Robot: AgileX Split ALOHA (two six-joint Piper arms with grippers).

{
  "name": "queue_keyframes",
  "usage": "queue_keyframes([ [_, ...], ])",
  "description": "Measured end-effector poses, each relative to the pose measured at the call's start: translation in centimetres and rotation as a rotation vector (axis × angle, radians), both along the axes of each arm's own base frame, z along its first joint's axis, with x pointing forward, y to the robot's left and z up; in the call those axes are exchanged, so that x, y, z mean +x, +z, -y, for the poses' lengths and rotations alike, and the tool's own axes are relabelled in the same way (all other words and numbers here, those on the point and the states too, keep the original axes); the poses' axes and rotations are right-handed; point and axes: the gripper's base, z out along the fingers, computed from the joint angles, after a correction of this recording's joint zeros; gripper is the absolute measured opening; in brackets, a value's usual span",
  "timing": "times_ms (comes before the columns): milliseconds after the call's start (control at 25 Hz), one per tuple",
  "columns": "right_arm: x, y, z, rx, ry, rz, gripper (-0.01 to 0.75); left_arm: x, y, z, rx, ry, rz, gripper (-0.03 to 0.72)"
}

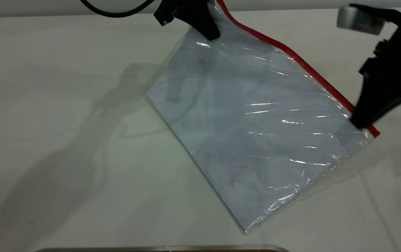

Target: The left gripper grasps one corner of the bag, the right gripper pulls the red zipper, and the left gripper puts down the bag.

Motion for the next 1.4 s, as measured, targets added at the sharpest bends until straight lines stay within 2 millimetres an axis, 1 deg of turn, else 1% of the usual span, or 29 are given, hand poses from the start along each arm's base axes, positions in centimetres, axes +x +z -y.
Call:
queue_keyframes([
  [200, -0.7, 0.1, 0.1, -0.021, -0.045, -0.103, 0.043, 0.0, 0.0, 0.0, 0.001, 0.002, -0.001, 0.051],
  [400, -0.7, 0.1, 0.1, -0.039, -0.116, -0.128, 0.064, 0.0, 0.0, 0.0, -0.003, 0.003, -0.002, 0.053],
  [480, -0.7, 0.1, 0.3, -0.058, -0.102, -0.129, 0.102, 0.1, 0.0, -0.2, 0.007, 0.003, 0.001, 0.060],
  [560, -0.9, 0.0, 0.6, -0.075, -0.091, -0.132, 0.167, 0.3, -0.1, -0.7, 0.027, 0.011, 0.006, 0.077],
  [600, -0.8, 0.0, 0.5, -0.075, -0.094, -0.131, 0.213, 0.5, -0.2, -0.9, 0.030, 0.023, 0.006, 0.091],
  [680, -0.8, 0.0, 0.5, -0.072, -0.102, -0.130, 0.304, 0.6, -0.2, -1.1, 0.033, 0.053, -0.001, 0.135],
  [760, -0.8, 0.0, 0.5, -0.071, -0.105, -0.128, 0.404, 0.7, -0.1, -1.1, 0.034, 0.084, -0.012, 0.204],
  [880, -0.6, 0.0, 0.5, -0.076, -0.107, -0.114, 0.514, 0.7, -0.1, -1.1, 0.038, 0.152, -0.047, 0.353],
  [960, -0.3, 0.0, 0.6, -0.081, -0.108, -0.090, 0.561, 0.9, -0.1, -1.0, 0.042, 0.235, -0.075, 0.444],
  [1080, 0.5, 0.2, 0.6, -0.083, -0.093, -0.028, 0.579, 1.5, -0.2, -1.1, 0.062, 0.367, -0.088, 0.563],
  [1160, 1.3, 0.6, 0.6, -0.080, -0.074, 0.013, 0.579, 1.9, -0.2, -1.5, 0.095, 0.454, -0.076, 0.603],
  [1280, 3.1, 1.8, 0.6, -0.072, -0.061, 0.089, 0.579, 2.3, 0.6, -2.0, 0.144, 0.599, -0.075, 0.616],
  [1400, 5.5, 3.7, 0.3, -0.048, -0.072, 0.168, 0.579, 2.3, 2.5, -2.6, 0.180, 0.738, -0.090, 0.612],
])
